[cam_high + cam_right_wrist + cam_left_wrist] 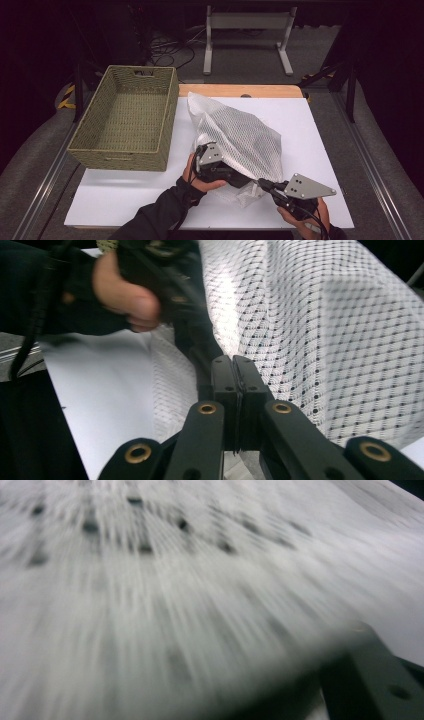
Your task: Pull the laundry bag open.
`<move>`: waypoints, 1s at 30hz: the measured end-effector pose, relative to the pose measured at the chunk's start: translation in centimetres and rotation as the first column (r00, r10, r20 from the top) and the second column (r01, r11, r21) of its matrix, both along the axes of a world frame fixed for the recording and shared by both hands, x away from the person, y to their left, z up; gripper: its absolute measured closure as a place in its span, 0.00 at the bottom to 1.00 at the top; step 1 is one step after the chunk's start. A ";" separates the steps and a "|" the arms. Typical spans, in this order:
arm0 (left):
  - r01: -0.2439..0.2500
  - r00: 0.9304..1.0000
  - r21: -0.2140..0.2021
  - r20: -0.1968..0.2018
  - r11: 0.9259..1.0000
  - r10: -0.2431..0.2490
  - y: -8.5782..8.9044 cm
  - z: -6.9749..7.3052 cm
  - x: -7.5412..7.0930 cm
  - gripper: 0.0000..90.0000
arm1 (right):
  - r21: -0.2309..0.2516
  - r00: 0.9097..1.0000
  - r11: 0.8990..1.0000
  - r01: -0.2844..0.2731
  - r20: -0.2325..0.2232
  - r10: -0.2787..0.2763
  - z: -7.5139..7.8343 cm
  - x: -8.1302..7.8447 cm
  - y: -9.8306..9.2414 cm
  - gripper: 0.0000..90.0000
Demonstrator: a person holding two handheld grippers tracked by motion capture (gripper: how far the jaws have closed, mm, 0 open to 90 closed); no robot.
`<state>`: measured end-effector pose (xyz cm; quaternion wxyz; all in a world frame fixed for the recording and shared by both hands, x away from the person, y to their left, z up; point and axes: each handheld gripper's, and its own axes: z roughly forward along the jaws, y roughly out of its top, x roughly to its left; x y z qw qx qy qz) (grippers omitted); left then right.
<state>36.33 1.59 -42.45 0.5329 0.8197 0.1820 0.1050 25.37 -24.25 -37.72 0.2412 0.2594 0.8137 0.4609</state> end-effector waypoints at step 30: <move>0.023 0.998 0.351 0.044 0.936 -0.041 -1.9 -3.1 1.0 0.58 | -0.064 0.993 0.998 -0.022 -0.118 0.014 -3.5 2.3 1.4 0.99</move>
